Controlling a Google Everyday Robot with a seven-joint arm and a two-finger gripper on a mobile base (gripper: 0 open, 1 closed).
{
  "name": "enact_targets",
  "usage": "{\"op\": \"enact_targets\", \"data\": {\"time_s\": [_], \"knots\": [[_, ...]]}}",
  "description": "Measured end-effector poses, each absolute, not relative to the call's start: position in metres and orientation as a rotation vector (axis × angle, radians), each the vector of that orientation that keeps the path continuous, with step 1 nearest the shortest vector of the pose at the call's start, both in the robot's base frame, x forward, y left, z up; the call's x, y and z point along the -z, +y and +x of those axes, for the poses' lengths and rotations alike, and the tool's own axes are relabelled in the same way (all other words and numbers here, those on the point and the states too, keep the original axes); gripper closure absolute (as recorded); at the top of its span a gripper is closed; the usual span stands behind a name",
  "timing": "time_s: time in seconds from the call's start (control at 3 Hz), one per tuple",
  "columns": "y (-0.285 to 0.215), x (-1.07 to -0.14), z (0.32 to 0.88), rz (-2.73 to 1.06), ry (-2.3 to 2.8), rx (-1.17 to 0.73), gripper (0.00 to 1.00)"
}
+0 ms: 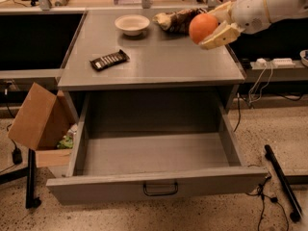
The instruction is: Place orange into top drawer
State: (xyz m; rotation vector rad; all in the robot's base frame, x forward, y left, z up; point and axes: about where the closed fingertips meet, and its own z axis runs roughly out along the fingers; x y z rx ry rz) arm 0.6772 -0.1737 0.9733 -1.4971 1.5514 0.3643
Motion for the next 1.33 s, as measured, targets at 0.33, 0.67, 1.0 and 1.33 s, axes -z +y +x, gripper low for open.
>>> {"op": "enact_targets", "data": {"time_s": [0.33,0.67,1.0,1.33], "knots": [[-0.172,-0.984,0.631,-1.505,1.528,-0.324,1.0],[-0.156,-0.95,0.61,-1.541,1.558,-0.393,1.0],[-0.156,-0.949,0.611,-1.543,1.559,-0.396,1.0],[-0.155,-0.916,0.606,-1.557,1.624,-0.411,1.0]]}}
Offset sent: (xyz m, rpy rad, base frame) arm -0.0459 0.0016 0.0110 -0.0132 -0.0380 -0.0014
